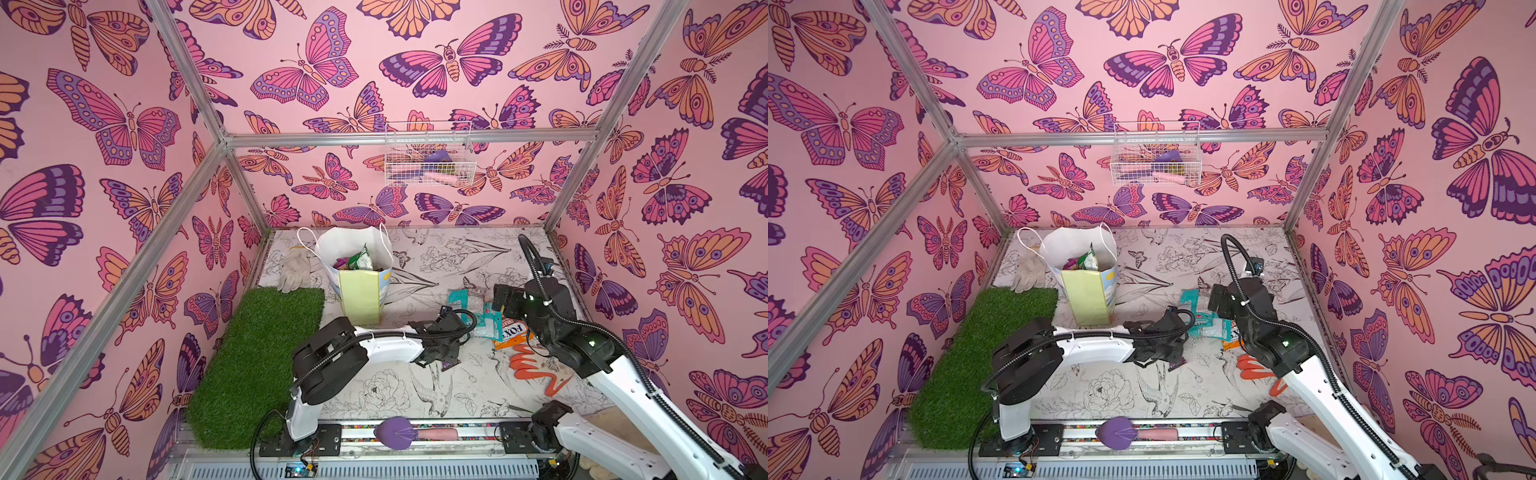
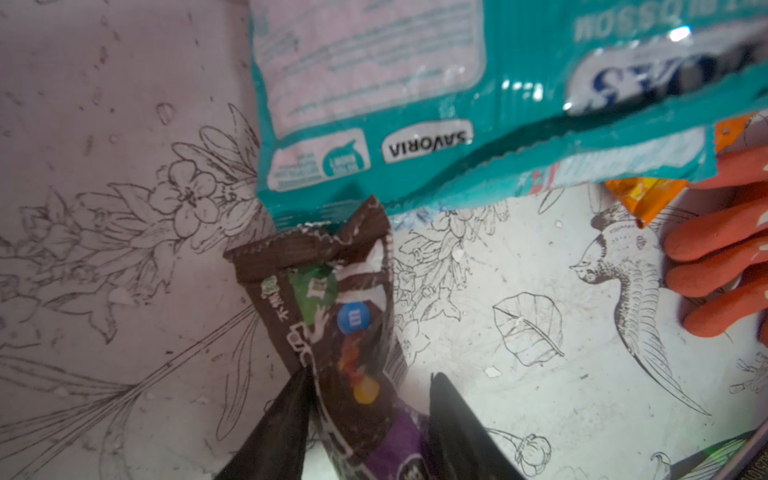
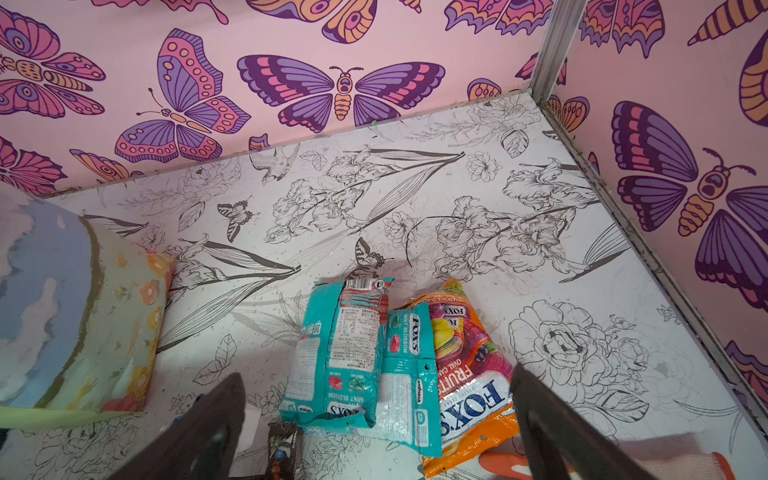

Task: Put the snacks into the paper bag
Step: 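Close the left gripper on the M&M's packet's top edge, then lift the M&M's packet with the left gripper toward the paper bag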

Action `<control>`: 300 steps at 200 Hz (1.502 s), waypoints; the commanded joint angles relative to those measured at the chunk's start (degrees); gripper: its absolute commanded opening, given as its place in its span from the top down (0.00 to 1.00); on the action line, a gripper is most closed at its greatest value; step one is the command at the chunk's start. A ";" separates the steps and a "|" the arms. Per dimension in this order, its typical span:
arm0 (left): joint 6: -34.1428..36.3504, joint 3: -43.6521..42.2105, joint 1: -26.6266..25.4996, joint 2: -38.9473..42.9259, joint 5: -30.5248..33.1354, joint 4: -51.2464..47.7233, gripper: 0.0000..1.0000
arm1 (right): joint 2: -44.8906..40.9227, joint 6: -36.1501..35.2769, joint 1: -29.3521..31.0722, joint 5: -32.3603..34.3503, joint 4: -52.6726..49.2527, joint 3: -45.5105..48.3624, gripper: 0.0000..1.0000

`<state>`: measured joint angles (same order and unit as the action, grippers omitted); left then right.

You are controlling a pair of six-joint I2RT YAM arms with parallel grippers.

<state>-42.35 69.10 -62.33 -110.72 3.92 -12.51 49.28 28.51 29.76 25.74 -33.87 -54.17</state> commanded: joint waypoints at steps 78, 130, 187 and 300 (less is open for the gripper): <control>1.99 -0.09 -0.39 0.79 0.73 -3.76 0.85 | -0.58 0.49 -0.49 1.50 -0.25 0.26 0.01; 2.88 -0.80 -0.34 4.17 1.17 -3.82 0.90 | -0.66 1.02 -0.58 1.40 -0.31 0.73 0.01; 3.88 -1.94 -0.45 9.46 2.66 -3.65 0.92 | -1.35 1.02 -0.70 1.53 -0.20 1.52 0.01; 8.97 -3.18 -0.78 22.90 7.88 -3.66 0.92 | -1.22 2.48 -0.84 2.29 -1.20 2.55 0.01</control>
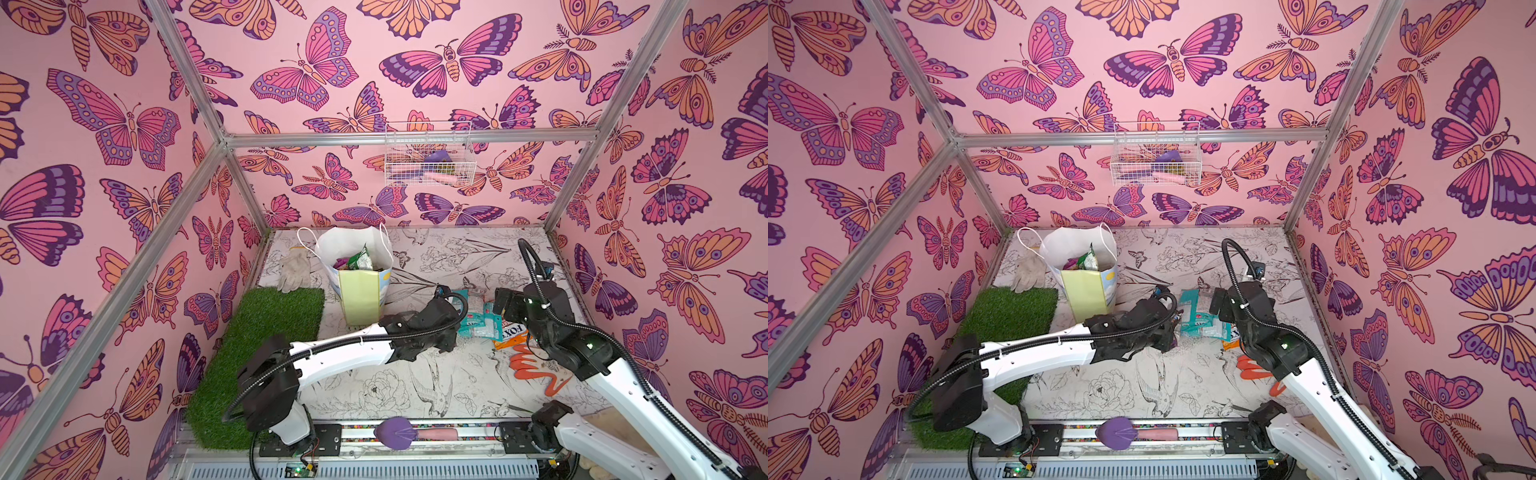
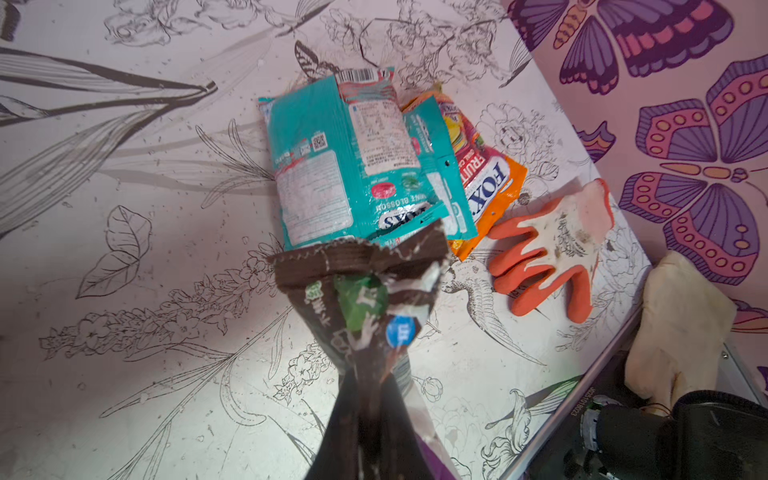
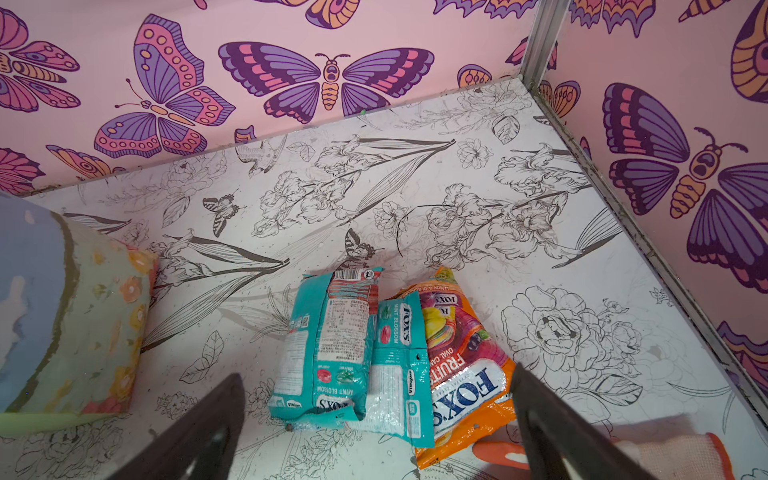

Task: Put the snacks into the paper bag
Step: 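Lift the M&M's packet with the left gripper toward the paper bag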

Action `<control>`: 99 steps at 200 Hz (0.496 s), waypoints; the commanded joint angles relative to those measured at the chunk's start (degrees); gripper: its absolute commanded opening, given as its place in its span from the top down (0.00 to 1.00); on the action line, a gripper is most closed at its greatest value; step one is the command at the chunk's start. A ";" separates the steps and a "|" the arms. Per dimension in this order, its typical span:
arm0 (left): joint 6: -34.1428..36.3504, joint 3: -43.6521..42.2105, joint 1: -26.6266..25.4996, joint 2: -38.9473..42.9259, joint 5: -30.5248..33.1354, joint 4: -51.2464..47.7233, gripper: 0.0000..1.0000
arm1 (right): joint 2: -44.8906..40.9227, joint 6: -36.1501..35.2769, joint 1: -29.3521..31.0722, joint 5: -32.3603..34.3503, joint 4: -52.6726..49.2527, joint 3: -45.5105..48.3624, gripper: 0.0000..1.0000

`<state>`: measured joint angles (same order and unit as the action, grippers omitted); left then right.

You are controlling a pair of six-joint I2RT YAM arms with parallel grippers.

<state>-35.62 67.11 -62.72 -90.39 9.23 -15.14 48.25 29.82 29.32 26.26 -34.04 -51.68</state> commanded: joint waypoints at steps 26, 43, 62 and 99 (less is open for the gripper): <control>3.27 -1.24 -0.43 4.58 3.58 -1.17 0.92 | -0.07 1.46 -0.45 1.95 -1.49 0.18 0.01; 4.03 -1.11 -0.39 5.72 4.15 -1.12 0.92 | -0.01 1.73 -0.54 2.21 -1.75 0.24 0.01; 5.35 -0.86 -0.39 7.07 4.90 -1.08 0.92 | -0.17 1.84 -0.58 2.28 -1.87 0.22 0.01; 8.88 0.73 -0.39 9.33 7.24 -1.82 0.92 | -0.24 1.83 -0.66 1.72 -1.79 0.52 0.01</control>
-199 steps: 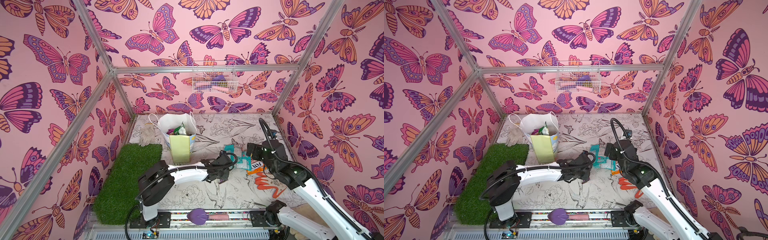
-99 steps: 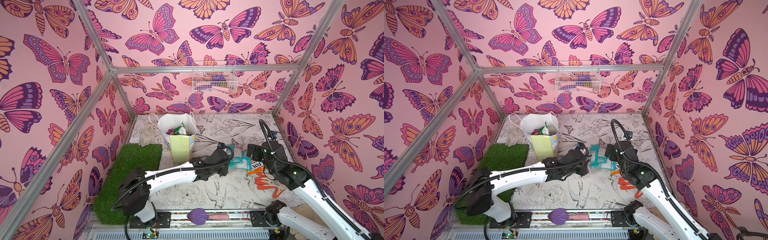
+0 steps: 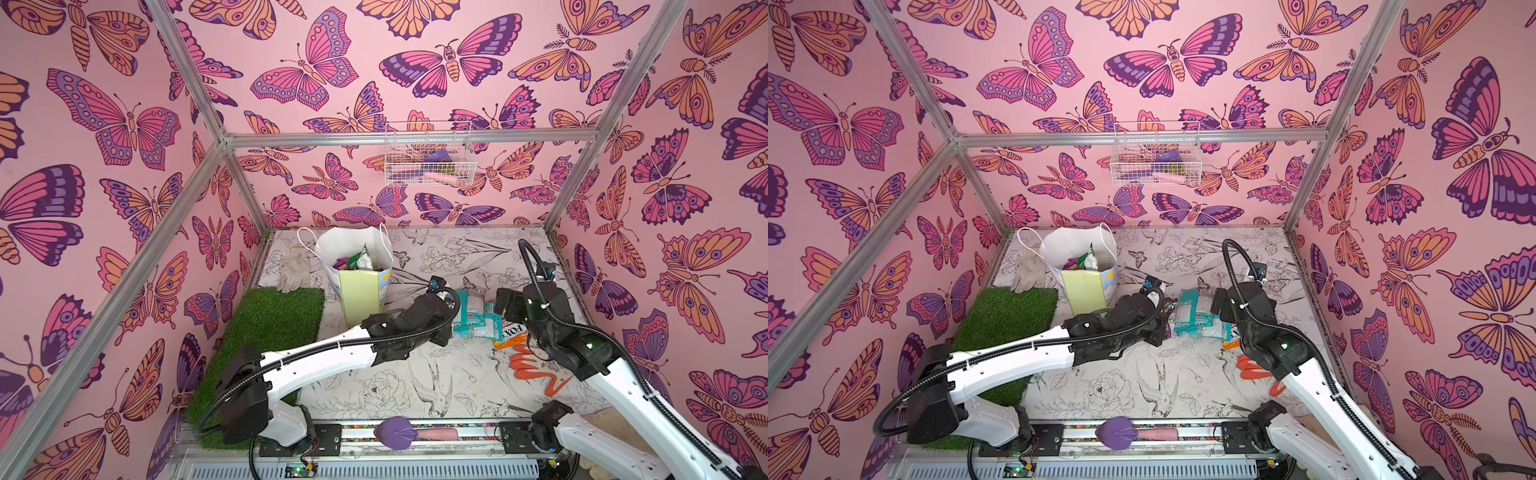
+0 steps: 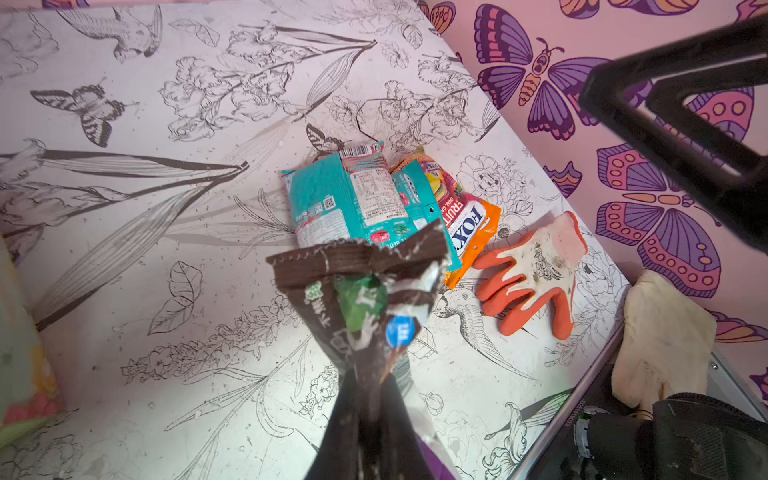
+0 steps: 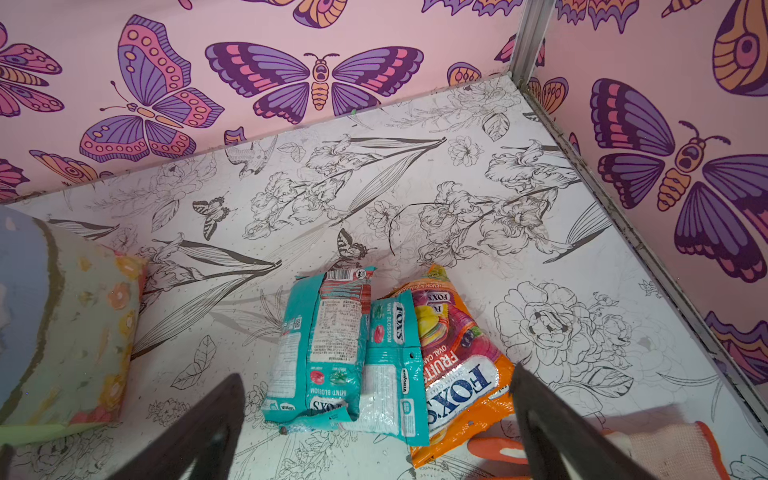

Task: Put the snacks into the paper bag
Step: 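Lift the M&M's packet with the left gripper toward the paper bag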

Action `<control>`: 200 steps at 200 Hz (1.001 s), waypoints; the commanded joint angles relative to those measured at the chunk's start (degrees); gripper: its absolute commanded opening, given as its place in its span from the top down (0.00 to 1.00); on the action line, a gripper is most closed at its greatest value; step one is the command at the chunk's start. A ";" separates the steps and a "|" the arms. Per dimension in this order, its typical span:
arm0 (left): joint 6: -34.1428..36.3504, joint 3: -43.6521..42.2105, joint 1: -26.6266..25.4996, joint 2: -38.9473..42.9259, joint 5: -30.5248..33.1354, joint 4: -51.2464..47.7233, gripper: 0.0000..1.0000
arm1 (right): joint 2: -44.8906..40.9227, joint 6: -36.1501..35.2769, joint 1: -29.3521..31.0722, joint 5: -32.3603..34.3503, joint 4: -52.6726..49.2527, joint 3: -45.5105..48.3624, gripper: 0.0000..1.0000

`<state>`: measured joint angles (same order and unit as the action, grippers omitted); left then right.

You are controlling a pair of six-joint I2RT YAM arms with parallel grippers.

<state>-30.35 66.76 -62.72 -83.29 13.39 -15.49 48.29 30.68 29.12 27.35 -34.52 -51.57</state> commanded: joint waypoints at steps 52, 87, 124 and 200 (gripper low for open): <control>9.80 4.89 -0.39 4.68 7.53 -3.23 0.93 | -0.09 0.89 -0.47 -0.05 -0.94 0.64 0.01; 13.39 6.81 0.00 6.44 9.28 -3.65 0.93 | -0.12 0.95 -0.47 -0.19 -0.74 0.71 0.01; 15.43 8.04 1.06 8.06 9.68 -3.87 0.94 | -0.24 0.79 -0.45 -0.29 -0.70 0.86 0.01; 16.49 8.66 6.07 13.03 7.55 -4.64 0.95 | 0.31 0.55 -0.47 -0.98 0.22 0.77 0.01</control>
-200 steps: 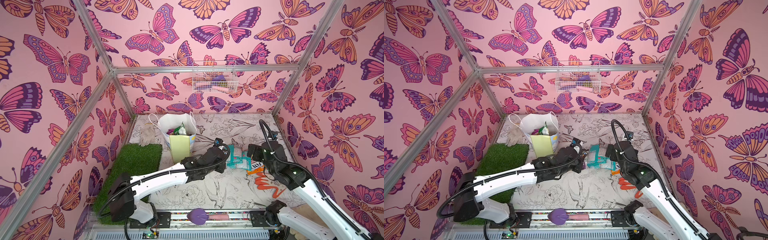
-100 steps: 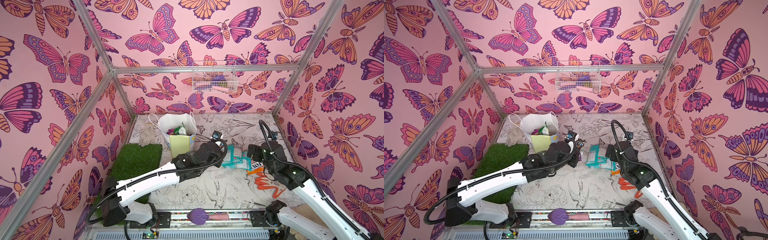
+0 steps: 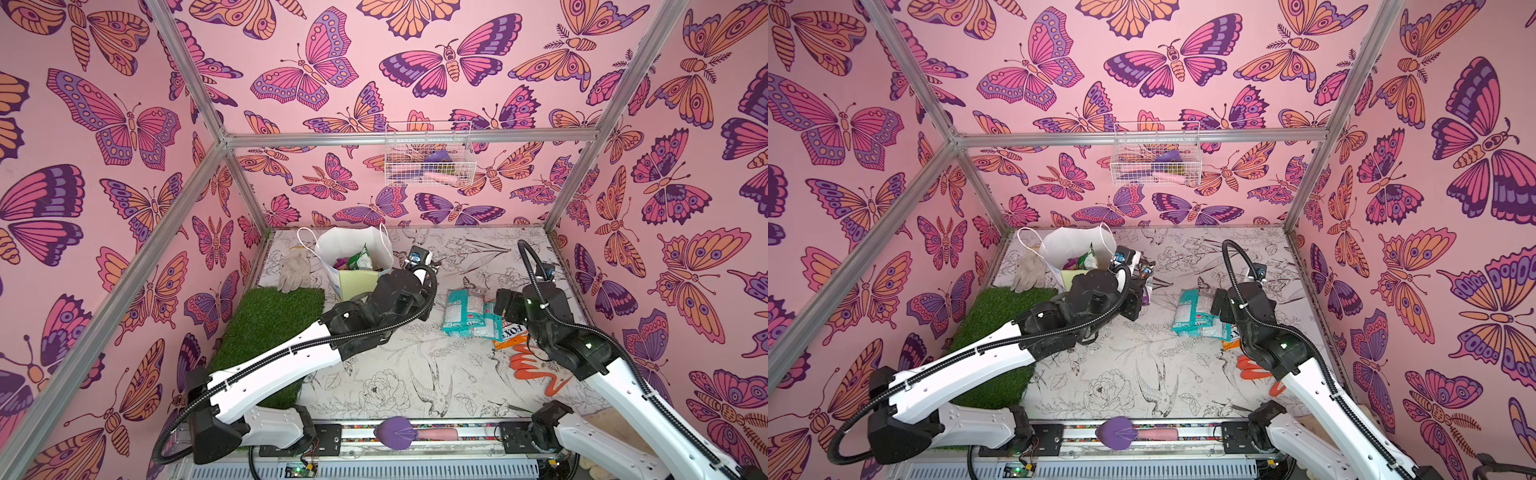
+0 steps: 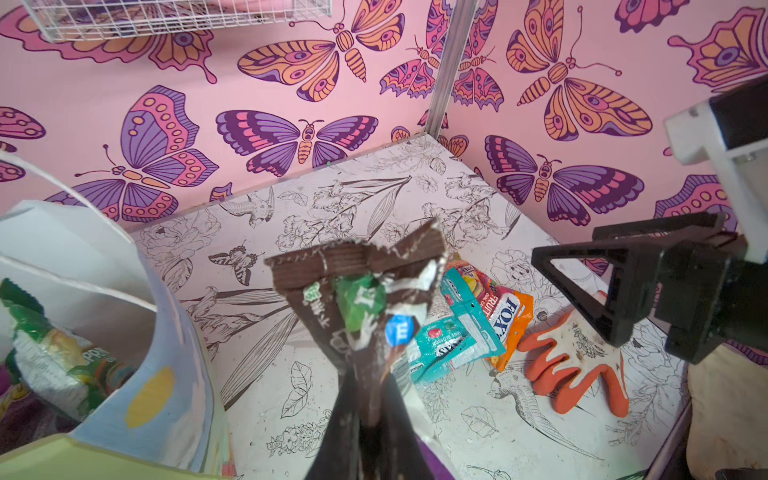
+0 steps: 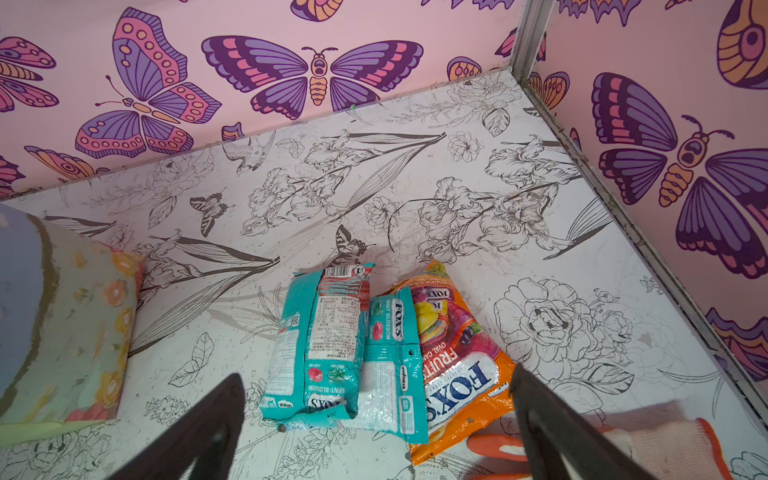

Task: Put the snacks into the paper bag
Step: 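Lift the M&M's packet with the left gripper toward the paper bag, then carry the packet over the paper bag while the right gripper lowers to teal bags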

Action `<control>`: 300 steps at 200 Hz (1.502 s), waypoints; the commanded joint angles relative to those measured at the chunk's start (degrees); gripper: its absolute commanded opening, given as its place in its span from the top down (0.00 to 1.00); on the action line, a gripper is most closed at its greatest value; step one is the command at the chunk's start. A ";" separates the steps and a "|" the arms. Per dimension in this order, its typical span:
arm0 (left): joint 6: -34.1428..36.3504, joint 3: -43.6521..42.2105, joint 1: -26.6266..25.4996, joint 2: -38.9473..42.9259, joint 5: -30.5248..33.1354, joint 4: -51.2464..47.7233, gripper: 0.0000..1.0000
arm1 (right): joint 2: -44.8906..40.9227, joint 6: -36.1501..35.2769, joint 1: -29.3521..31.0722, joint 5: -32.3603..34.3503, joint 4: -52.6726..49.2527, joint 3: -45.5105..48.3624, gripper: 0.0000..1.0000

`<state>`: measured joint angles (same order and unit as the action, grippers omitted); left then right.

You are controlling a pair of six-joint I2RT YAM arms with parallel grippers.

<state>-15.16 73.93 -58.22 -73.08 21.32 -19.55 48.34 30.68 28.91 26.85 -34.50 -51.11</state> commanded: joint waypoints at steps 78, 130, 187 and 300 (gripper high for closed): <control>2.02 1.99 6.95 5.88 -3.01 -1.63 0.95 | 2.34 -0.88 -0.21 -5.84 1.61 -0.19 0.01; 1.99 1.82 10.37 7.12 -4.83 -2.31 0.96 | 4.26 -1.06 -0.25 -9.78 2.36 -0.23 0.01; 2.23 1.77 14.05 8.19 -6.76 -2.85 0.96 | 5.60 -1.52 -0.25 -12.58 2.92 -0.18 0.01; 2.04 0.86 20.63 10.41 -9.25 -3.89 0.96 | 7.29 -2.29 -0.25 -21.97 5.92 0.46 0.01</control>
<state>-13.76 75.07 -39.09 -63.70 13.32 -22.76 55.24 29.39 28.91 7.88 -30.20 -51.11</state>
